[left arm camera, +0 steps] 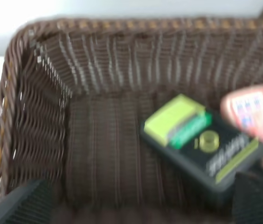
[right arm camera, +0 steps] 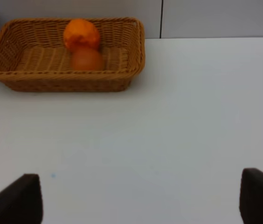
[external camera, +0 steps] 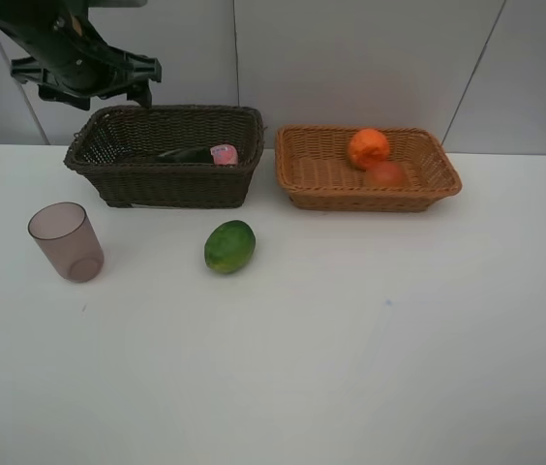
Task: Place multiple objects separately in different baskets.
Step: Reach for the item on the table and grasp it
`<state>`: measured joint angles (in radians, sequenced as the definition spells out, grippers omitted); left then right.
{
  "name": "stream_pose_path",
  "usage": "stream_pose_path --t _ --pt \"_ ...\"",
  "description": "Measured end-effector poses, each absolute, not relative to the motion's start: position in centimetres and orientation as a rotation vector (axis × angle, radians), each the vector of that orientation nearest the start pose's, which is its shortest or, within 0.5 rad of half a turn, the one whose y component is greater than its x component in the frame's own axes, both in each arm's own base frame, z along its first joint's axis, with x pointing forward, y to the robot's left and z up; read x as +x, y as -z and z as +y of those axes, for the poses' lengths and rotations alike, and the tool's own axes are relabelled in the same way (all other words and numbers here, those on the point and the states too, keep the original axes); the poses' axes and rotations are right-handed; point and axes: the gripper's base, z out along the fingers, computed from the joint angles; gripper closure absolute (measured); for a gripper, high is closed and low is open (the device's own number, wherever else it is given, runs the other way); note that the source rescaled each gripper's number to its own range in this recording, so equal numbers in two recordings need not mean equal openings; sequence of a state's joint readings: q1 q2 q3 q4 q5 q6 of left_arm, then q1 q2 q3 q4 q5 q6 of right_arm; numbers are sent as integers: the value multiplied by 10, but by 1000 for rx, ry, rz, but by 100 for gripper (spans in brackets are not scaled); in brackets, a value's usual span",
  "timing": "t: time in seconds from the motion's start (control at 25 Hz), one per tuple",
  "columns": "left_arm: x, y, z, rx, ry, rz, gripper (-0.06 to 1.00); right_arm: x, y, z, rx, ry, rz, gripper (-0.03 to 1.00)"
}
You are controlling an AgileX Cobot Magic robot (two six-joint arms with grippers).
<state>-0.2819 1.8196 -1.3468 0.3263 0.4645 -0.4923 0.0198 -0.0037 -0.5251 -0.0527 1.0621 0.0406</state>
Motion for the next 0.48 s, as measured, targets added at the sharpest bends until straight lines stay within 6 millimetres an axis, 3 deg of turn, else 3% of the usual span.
stream_pose_path --t 0.28,0.48 --pt "359 -268 -116 204 -28 2548 -5 -8 -284 -4 24 24 2016 9" --pt "332 -286 -119 244 -18 2548 -5 -8 -284 -4 24 24 2016 9"
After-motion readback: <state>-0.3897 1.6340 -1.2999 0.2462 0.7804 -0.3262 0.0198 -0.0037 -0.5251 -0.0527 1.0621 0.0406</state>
